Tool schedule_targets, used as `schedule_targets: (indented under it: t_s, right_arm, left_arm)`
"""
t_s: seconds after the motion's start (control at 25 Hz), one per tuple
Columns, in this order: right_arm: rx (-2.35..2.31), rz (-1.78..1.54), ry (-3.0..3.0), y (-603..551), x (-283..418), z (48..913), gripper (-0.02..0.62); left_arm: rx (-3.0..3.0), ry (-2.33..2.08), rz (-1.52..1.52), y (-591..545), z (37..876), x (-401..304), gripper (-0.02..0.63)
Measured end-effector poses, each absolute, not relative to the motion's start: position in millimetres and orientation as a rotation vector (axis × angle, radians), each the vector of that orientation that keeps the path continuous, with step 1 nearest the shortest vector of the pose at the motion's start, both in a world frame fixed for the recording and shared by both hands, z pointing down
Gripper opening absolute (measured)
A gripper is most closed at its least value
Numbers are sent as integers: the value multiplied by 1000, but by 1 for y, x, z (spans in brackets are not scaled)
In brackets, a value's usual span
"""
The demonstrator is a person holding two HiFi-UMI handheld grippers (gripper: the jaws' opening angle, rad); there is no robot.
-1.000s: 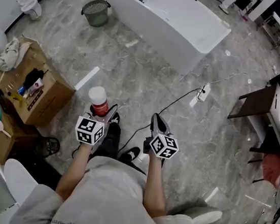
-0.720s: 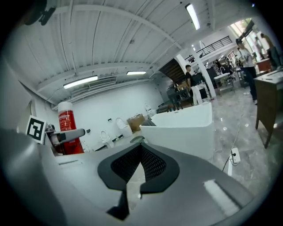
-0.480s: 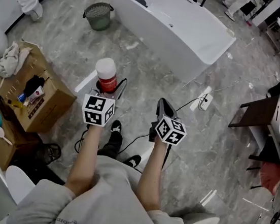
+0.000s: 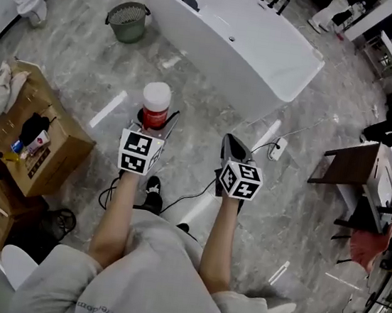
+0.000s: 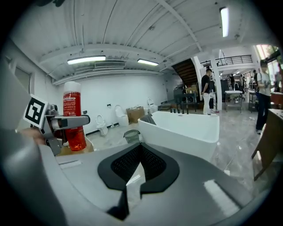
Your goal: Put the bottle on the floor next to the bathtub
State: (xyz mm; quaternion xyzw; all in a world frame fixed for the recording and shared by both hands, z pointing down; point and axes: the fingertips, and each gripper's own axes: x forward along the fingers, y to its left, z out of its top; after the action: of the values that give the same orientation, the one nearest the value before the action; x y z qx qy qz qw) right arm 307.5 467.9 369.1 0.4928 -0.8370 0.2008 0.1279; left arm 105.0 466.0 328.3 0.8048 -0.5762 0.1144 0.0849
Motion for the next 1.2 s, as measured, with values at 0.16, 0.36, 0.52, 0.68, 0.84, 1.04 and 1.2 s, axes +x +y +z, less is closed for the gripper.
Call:
schedule_targets:
  t_s: [0.16, 0.36, 0.52, 0.68, 0.84, 1.04, 1.2]
  right_arm:
    - [1440, 563, -2407, 446, 287, 375, 2]
    - [1481, 584, -2388, 423, 268, 379, 2]
    - [1487, 597, -2394, 407, 255, 380, 2]
    - [1449, 585, -2375, 393, 238, 386, 2]
    - [1412, 579, -2400, 372, 220, 385, 2]
    - [1371, 574, -2424, 336, 200, 390, 2]
    - [1395, 577, -2448, 294, 191, 385, 2]
  left_arm:
    - [2391, -1713, 328, 435, 333, 78, 328]
    - [2383, -1707, 304, 410, 334, 46, 328]
    - [2370, -1706, 266, 396, 333, 28, 327]
    - [2339, -1709, 269, 386, 339, 12, 328]
    - [2315, -1732, 263, 373, 338, -4, 328]
    - [2271, -1775, 207, 347, 339, -29, 328]
    - [2237, -1822, 170, 318, 334, -52, 328]
